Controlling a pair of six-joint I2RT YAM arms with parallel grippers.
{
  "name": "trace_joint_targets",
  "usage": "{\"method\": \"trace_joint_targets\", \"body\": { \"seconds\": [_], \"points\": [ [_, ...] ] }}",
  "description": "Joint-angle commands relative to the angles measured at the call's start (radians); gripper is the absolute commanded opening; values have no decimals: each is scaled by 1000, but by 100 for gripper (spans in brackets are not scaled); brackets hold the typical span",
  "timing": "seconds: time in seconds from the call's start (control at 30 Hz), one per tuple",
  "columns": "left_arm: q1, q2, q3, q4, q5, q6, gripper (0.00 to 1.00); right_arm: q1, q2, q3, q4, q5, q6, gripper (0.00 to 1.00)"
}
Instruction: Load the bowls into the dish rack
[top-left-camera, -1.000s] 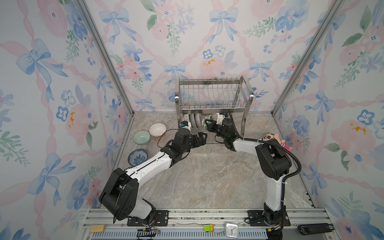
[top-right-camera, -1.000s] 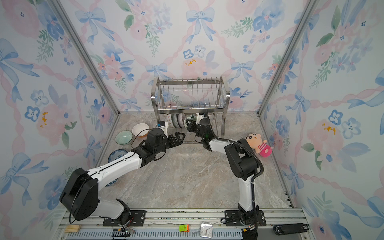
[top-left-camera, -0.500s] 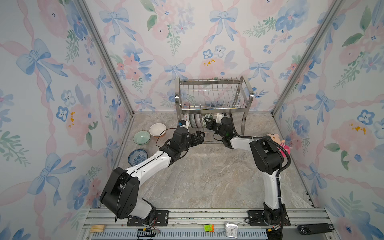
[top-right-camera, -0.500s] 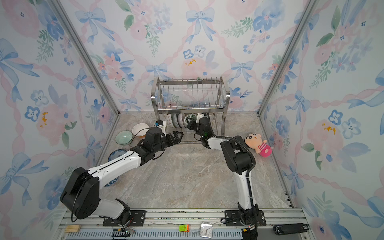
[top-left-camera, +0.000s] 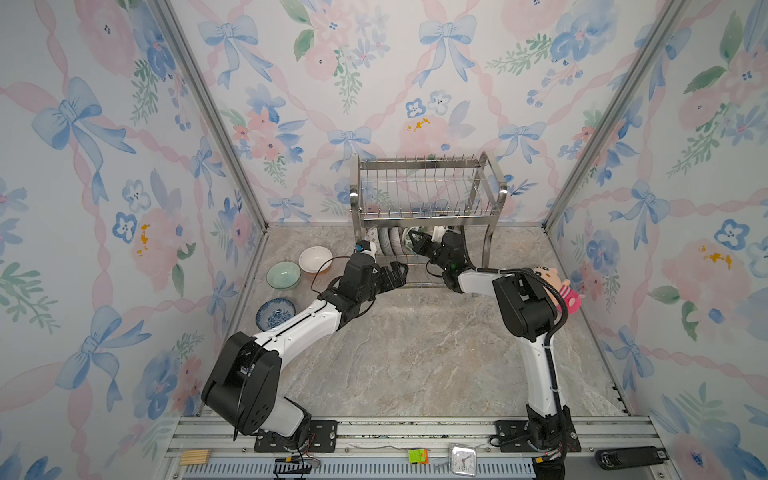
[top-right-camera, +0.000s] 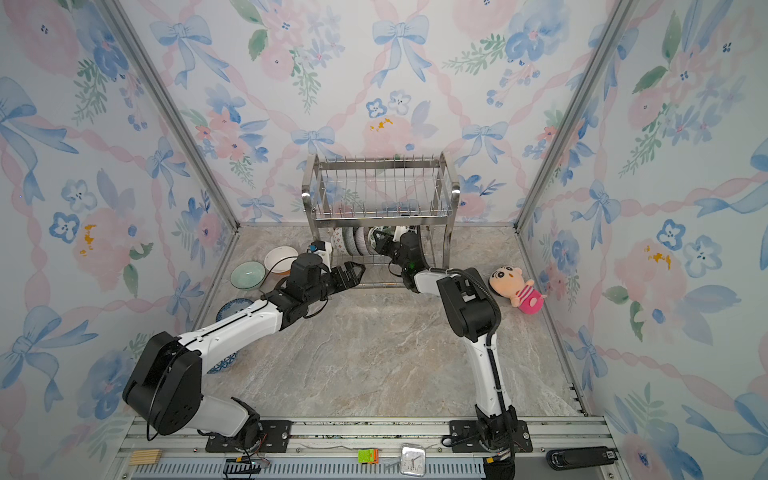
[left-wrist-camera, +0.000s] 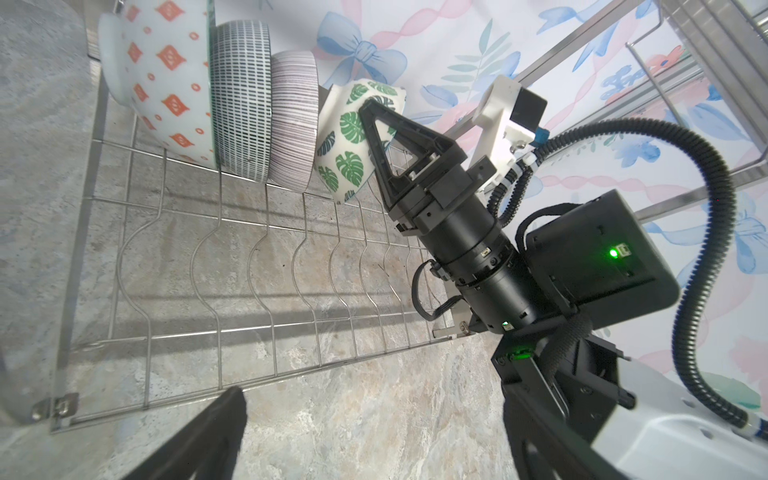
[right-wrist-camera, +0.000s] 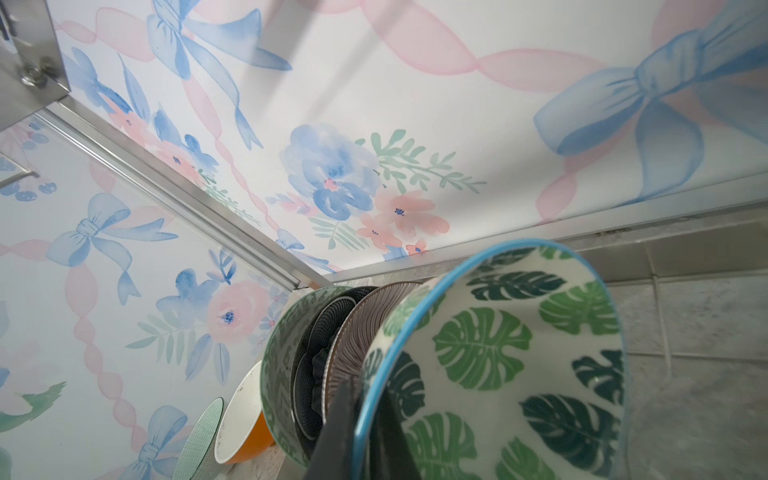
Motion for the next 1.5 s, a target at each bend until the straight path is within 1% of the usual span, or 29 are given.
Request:
{"method": "trace_joint_targets", "body": {
  "seconds": [0.0, 0.2, 0.4, 0.77, 1.13, 1.47],
  "points": [
    [8, 18, 25, 16, 23, 8, 98, -13, 28, 55, 82, -45, 29, 0],
    [9, 22, 28, 15, 30, 8, 98, -16, 61, 77, 124, -73, 69, 0],
    [12, 26, 32, 10, 33, 9, 98, -20, 69, 61, 204, -101, 110, 0],
    [13, 27, 33, 6, 36, 11, 98, -21, 104, 89, 233, -142, 154, 0],
    [16, 33, 39, -1, 39, 14, 98, -32, 135, 132, 188, -211, 170, 1],
    [21, 31, 39, -4, 41, 12, 98, -40, 116, 104, 124, -250, 124, 2]
  ]
}}
